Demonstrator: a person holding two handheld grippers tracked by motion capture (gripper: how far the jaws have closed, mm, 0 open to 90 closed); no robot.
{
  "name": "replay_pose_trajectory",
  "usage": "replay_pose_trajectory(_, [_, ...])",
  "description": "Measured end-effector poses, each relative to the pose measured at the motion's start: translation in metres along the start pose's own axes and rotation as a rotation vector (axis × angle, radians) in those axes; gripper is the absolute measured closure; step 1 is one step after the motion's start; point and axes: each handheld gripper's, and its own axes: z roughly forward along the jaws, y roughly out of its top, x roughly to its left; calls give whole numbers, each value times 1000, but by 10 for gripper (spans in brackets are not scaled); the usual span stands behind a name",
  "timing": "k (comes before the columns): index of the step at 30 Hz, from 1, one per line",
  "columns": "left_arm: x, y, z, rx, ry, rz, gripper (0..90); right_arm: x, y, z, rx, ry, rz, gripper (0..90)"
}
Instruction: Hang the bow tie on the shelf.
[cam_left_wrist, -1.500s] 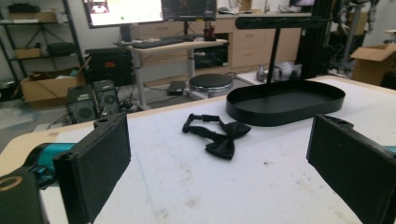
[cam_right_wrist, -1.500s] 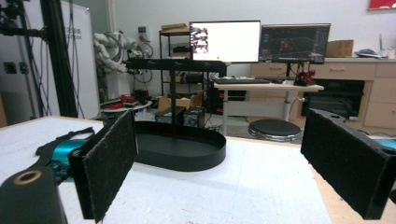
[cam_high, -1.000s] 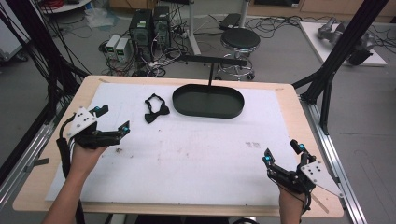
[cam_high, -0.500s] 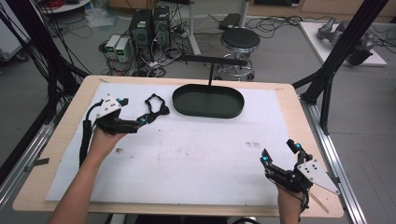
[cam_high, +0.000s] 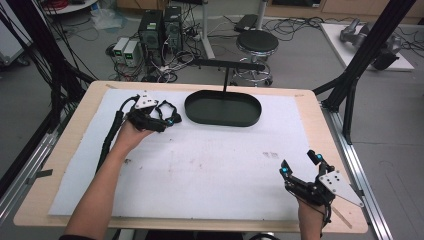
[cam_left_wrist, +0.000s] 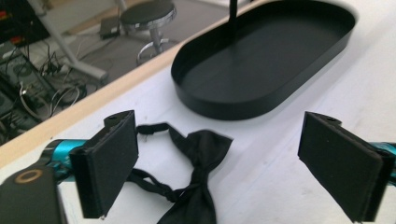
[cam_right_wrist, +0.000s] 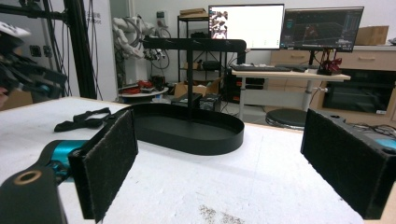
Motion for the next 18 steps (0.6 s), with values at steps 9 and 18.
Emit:
replay_pose_trajectory(9, [5, -17, 29, 111, 7, 25, 300, -3, -4, 0, 0, -2, 17, 101])
replay_pose_trajectory(18, [7, -29, 45, 156, 5, 29, 490, -2, -6, 2, 12, -2, 15, 101])
